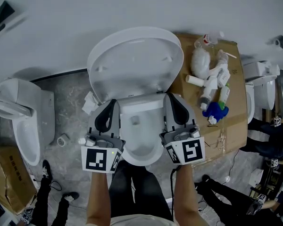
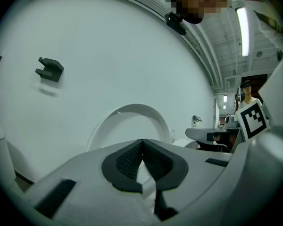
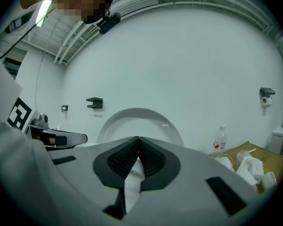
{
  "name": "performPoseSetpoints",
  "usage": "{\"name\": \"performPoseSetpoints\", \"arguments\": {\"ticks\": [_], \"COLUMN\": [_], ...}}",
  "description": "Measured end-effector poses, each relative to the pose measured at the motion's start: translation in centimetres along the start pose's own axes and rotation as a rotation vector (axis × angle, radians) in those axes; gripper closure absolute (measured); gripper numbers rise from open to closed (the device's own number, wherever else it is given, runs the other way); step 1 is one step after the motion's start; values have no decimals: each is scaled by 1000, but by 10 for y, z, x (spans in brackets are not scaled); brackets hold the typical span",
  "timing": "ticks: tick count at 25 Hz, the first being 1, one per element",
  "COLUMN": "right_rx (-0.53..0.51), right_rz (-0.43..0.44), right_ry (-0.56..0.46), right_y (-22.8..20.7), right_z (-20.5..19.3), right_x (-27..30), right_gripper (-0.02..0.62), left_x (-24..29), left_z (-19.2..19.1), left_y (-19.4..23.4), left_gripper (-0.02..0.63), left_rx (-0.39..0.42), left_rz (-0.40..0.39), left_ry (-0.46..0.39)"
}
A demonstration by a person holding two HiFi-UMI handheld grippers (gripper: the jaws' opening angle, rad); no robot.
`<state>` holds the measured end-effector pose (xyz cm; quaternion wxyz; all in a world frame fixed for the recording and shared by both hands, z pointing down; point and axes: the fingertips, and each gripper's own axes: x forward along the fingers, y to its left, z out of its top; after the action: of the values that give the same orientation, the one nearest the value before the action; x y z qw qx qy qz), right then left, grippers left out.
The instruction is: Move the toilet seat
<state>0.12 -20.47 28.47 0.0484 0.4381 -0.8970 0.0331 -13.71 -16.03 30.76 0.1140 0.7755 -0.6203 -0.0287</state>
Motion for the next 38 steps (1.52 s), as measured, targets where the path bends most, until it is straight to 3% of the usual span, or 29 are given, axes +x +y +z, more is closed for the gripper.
{"name": "performPoseSetpoints", "arguments": {"ticks": [38], "right_rx": [-40], "right_rz": [17], "right_ry": [-40], "right_y": [-16], "right_z": [11], "right_x": [62], "right_gripper": [581], "left_x": [46], "left_z": [16], "left_y": [34], "left_gripper": [595], "left_rx": [31], "left_rz": [2], "left_ry": [-30]}}
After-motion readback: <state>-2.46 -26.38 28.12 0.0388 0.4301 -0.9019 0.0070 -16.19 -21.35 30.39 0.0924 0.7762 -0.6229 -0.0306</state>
